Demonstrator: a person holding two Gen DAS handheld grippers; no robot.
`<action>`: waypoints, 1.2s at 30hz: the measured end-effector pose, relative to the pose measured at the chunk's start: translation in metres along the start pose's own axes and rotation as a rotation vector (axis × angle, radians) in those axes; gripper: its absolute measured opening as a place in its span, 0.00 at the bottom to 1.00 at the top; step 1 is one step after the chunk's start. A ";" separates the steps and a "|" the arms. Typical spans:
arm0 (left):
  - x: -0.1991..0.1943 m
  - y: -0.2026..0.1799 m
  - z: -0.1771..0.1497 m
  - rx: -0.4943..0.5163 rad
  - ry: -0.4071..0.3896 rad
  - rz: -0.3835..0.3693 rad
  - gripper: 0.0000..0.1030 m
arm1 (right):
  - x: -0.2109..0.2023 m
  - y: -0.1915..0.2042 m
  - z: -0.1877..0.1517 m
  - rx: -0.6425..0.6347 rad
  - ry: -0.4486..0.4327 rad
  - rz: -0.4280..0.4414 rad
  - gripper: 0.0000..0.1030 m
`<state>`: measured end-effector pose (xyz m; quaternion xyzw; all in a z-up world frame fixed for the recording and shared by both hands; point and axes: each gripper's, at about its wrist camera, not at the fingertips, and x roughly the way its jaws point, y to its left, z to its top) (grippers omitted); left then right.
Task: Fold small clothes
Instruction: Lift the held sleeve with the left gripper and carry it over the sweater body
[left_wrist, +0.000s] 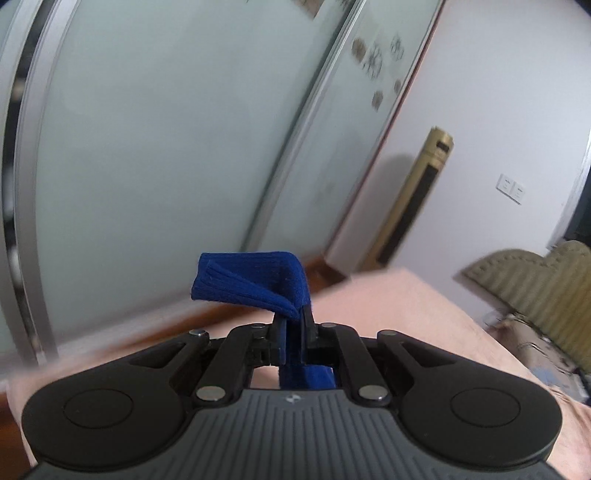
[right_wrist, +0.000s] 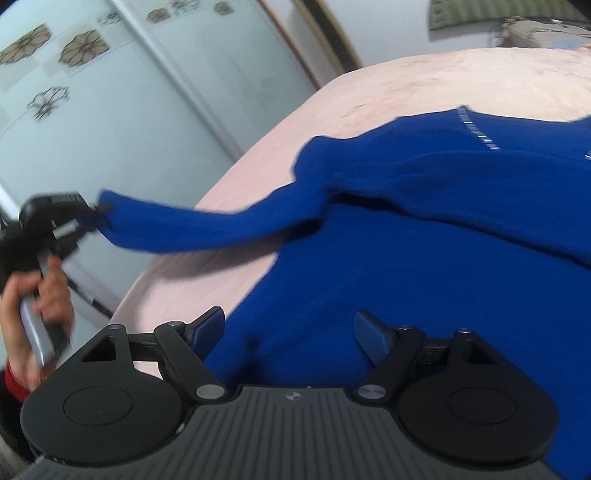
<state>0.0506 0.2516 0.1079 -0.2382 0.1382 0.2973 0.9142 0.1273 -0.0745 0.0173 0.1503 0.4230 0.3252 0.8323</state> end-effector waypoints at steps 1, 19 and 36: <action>0.001 -0.006 0.007 0.016 -0.023 0.019 0.06 | -0.004 -0.005 -0.001 0.011 -0.009 -0.007 0.78; 0.005 -0.160 -0.037 0.308 0.062 -0.283 0.06 | -0.054 -0.067 -0.009 0.157 -0.140 -0.123 0.79; 0.004 -0.265 -0.107 0.560 0.172 -0.460 0.06 | -0.059 -0.085 -0.004 0.018 -0.309 -0.618 0.87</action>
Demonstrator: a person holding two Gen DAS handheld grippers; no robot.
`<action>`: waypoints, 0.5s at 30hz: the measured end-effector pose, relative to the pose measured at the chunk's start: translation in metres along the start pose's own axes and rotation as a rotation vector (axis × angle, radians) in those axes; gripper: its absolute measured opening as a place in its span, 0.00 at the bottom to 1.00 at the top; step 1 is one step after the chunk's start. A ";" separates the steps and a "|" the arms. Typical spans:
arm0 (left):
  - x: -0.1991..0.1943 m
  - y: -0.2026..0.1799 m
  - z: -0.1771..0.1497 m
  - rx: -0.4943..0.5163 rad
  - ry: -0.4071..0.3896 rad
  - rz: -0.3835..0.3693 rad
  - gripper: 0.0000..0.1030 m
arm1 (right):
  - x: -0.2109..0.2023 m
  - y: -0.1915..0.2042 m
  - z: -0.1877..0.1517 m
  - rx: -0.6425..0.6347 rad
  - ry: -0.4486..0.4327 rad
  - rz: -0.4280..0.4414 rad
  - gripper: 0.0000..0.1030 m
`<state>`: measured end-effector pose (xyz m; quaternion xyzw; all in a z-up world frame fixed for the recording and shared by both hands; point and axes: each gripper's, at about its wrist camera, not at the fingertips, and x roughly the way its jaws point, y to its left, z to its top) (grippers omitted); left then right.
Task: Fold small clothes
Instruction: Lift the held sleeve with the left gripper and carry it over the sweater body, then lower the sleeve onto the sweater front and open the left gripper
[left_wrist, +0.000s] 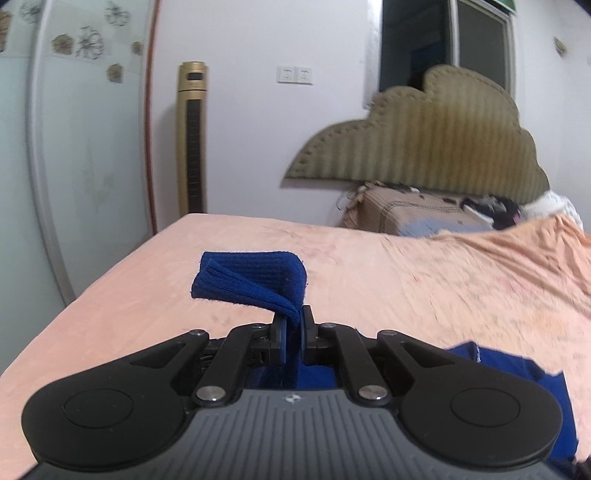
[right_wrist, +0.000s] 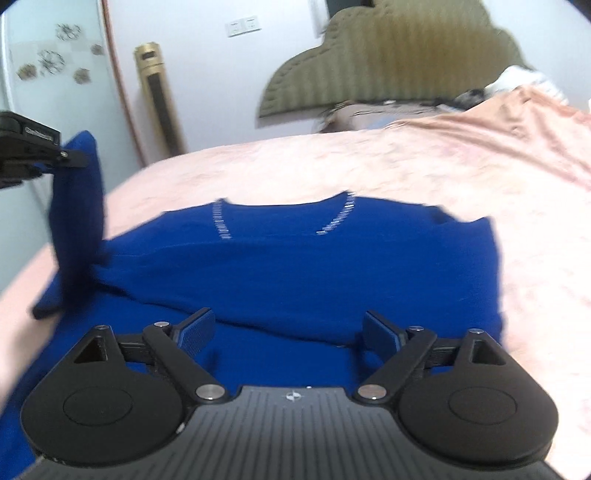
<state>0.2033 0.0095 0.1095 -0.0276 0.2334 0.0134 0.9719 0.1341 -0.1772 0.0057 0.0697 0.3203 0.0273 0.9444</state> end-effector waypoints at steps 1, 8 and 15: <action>0.000 -0.004 -0.002 0.013 0.002 -0.004 0.06 | 0.002 -0.001 -0.001 -0.003 -0.002 -0.025 0.87; 0.000 -0.030 -0.008 0.083 0.009 -0.045 0.06 | 0.006 -0.019 -0.005 0.046 0.010 -0.057 0.88; -0.001 -0.060 -0.009 0.126 0.015 -0.109 0.06 | -0.003 -0.025 -0.010 0.054 0.005 -0.066 0.89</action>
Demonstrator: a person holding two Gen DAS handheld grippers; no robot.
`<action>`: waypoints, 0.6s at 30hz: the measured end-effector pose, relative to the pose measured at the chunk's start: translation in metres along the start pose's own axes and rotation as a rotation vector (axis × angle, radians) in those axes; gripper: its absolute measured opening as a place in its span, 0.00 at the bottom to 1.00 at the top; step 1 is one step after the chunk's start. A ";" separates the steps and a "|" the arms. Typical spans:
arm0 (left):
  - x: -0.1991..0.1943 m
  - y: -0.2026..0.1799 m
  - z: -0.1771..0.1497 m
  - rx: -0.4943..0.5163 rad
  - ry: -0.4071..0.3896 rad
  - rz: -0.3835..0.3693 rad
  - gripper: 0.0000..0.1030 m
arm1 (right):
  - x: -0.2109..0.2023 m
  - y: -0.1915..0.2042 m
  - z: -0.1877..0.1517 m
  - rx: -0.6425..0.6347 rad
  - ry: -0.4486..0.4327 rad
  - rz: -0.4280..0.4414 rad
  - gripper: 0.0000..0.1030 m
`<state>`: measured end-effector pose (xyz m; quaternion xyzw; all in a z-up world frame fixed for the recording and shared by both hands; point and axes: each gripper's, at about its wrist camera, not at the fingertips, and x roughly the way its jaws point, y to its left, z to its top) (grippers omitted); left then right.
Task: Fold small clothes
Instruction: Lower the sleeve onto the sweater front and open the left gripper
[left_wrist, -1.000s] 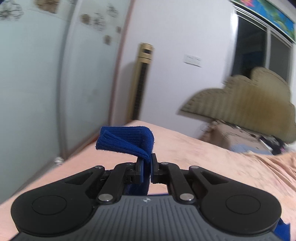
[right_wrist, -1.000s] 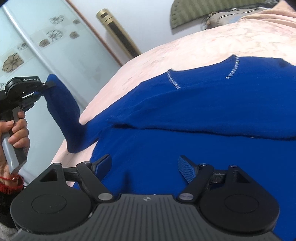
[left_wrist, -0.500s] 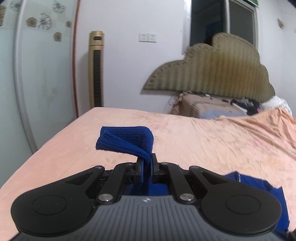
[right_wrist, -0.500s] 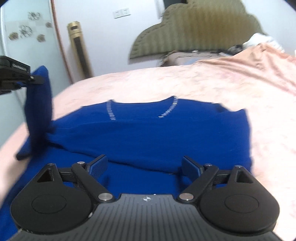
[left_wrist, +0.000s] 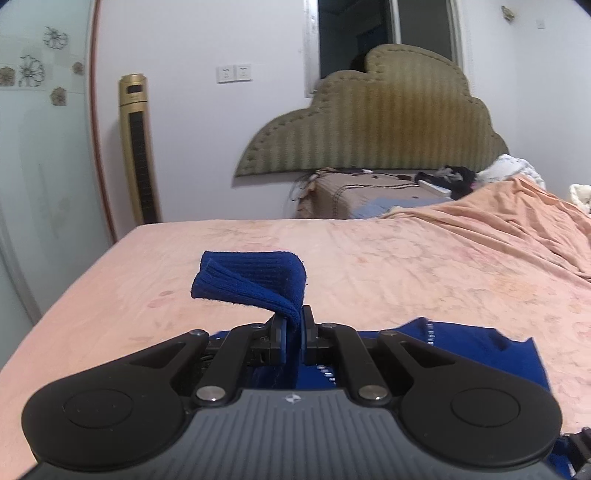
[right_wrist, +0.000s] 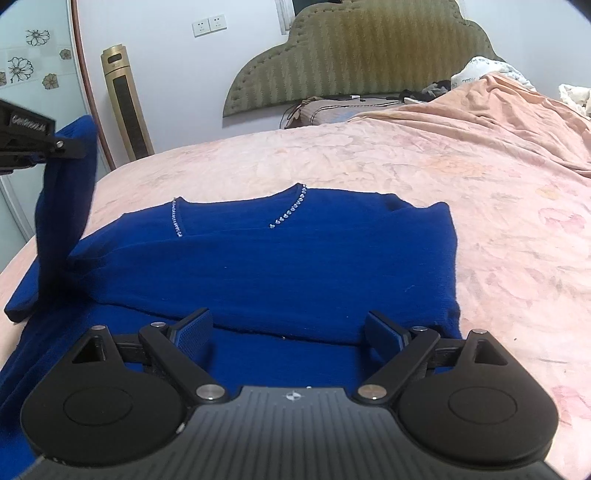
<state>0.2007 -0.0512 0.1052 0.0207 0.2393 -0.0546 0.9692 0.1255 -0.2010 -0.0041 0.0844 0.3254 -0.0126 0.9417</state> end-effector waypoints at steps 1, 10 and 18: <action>0.001 -0.004 0.002 -0.004 0.004 -0.015 0.06 | -0.001 0.000 0.000 0.001 -0.002 -0.003 0.89; 0.003 -0.051 0.012 0.017 -0.001 -0.127 0.06 | -0.008 -0.013 -0.006 0.021 0.008 -0.004 0.90; 0.003 -0.086 0.006 0.054 0.003 -0.183 0.06 | -0.010 -0.023 -0.011 0.048 0.013 -0.030 0.91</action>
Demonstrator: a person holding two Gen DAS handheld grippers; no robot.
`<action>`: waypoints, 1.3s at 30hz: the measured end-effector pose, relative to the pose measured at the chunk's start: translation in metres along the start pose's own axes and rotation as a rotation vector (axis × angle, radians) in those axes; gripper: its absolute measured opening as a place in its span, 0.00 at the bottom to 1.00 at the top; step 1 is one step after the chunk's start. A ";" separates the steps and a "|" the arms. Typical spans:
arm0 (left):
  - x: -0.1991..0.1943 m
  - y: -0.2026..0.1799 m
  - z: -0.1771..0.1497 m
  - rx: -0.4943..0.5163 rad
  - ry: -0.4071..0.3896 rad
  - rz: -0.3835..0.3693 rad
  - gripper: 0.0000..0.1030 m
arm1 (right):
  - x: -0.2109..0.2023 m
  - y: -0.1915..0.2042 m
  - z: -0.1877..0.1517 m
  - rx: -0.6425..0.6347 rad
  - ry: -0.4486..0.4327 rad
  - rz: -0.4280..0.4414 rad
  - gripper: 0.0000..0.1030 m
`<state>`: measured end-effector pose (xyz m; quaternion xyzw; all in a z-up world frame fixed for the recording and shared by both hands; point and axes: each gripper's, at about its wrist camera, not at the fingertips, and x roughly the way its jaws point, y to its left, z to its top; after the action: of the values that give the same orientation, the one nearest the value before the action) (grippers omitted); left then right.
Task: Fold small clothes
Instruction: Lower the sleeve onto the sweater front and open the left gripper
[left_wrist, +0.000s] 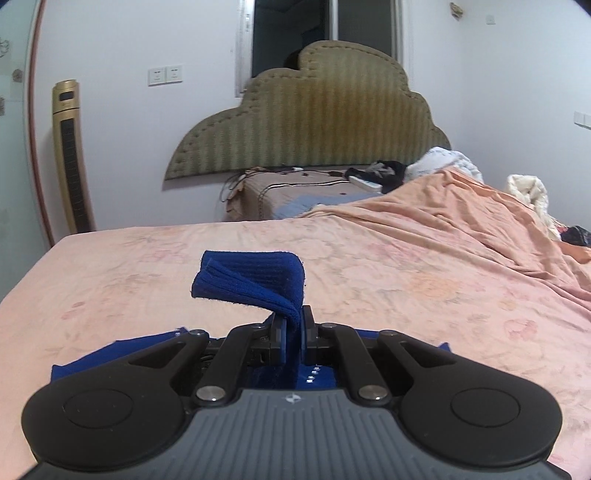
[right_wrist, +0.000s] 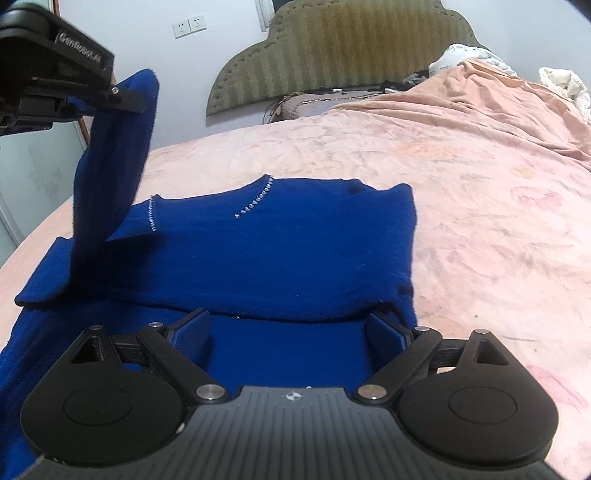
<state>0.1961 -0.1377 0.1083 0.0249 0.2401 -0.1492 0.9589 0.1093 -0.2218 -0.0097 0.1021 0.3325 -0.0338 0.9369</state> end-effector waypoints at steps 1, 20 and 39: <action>0.001 -0.003 0.000 0.004 0.003 -0.009 0.06 | 0.000 -0.001 0.000 0.001 0.001 -0.001 0.91; 0.050 -0.043 -0.029 0.035 0.136 -0.116 0.07 | -0.015 -0.020 -0.005 0.000 -0.015 -0.033 0.91; 0.062 -0.062 -0.052 0.069 0.212 -0.174 0.71 | -0.019 -0.033 -0.009 0.021 -0.006 -0.073 0.91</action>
<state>0.2062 -0.2082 0.0342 0.0527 0.3362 -0.2363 0.9101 0.0847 -0.2525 -0.0105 0.0995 0.3326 -0.0720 0.9350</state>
